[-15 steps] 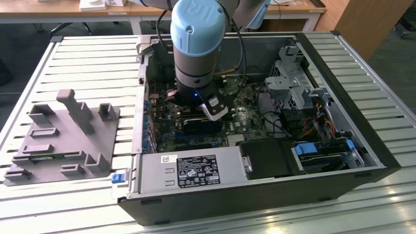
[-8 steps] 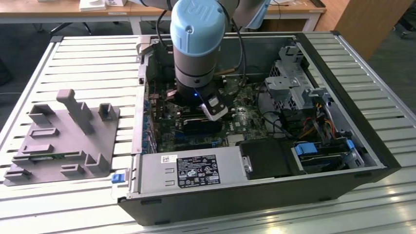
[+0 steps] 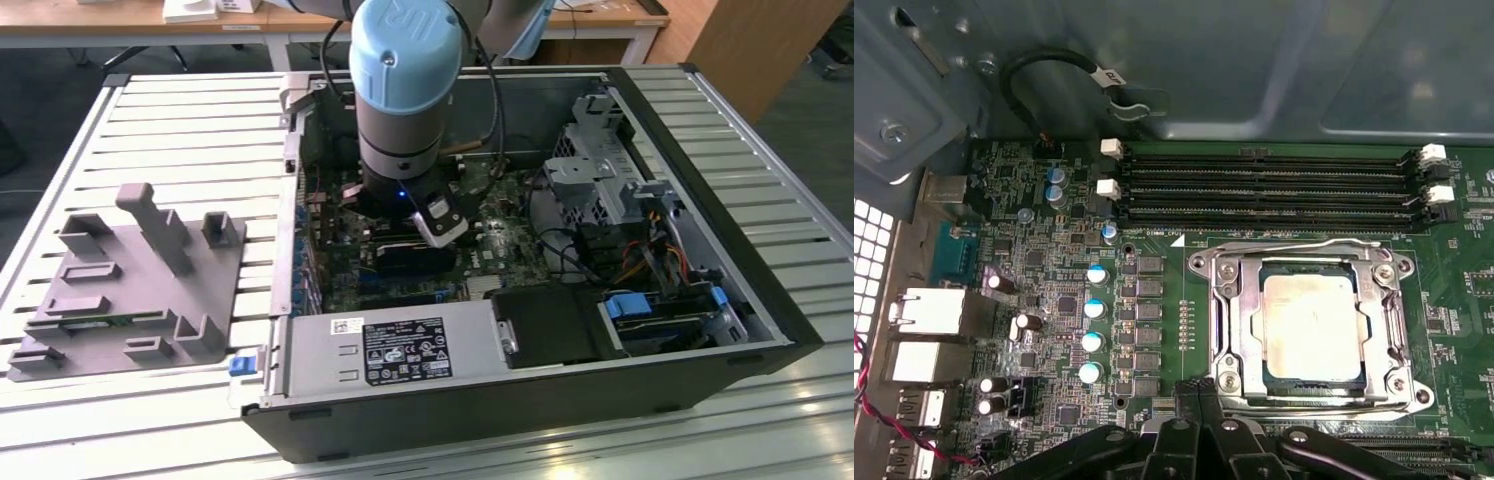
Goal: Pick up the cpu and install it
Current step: 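Install the second cpu locking lever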
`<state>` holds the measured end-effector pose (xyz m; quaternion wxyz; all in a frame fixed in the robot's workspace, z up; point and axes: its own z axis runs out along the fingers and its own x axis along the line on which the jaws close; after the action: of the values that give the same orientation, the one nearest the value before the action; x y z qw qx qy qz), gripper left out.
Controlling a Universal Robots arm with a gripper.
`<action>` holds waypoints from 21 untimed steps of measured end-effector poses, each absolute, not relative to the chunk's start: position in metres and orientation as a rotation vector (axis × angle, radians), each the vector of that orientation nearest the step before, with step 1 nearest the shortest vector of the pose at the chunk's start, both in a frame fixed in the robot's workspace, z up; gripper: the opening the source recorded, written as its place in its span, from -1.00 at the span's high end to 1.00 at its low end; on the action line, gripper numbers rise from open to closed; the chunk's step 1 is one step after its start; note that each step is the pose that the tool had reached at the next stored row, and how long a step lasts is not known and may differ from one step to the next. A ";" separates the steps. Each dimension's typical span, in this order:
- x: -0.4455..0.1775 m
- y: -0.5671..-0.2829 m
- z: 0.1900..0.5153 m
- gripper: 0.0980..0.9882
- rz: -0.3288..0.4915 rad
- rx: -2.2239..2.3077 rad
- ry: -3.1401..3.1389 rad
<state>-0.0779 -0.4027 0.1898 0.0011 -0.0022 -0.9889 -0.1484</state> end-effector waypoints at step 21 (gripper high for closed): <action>-0.078 -0.398 0.192 0.98 -0.479 -0.007 -3.103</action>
<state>-0.0780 -0.3984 0.1917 0.0010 -0.0023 -0.9883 -0.1525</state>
